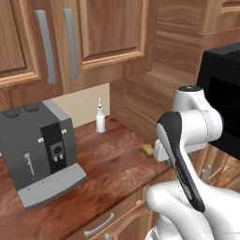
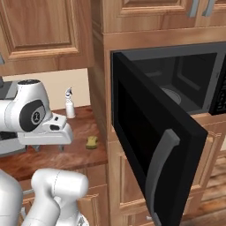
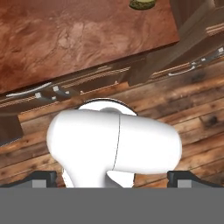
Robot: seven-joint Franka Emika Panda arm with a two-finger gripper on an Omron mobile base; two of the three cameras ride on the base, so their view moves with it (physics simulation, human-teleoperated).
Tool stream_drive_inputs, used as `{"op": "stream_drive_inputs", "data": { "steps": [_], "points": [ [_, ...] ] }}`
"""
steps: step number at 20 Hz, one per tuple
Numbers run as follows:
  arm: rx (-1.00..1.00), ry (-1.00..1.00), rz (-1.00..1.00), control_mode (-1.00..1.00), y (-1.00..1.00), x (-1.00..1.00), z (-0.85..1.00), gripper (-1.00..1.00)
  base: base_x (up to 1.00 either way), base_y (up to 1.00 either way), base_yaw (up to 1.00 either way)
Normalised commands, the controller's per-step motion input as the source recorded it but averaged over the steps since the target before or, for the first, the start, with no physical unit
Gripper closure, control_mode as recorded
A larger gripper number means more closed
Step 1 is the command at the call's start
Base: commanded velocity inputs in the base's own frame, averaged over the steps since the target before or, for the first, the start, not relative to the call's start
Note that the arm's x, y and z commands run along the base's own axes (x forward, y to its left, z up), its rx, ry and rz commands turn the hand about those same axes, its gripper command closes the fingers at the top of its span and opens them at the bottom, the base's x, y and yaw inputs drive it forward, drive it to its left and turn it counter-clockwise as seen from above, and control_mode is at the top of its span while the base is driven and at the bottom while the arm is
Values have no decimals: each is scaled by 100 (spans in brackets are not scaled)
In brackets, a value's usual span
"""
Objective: Place the sponge inside the microwave to prepare for sanitizing.
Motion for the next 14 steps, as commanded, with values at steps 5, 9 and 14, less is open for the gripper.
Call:
{"op": "stream_drive_inputs", "data": {
  "steps": [5, 9, 14],
  "points": [
    [0, 0, 0, -100, 0, 2, 0, -100, 15, 0, 0],
    [0, -3, 0, -100, 0, 39, 0, -100, 0, 0, 0],
    [0, -8, -2, -100, 0, 72, -1, -100, 0, 0, 0]
  ]
}}
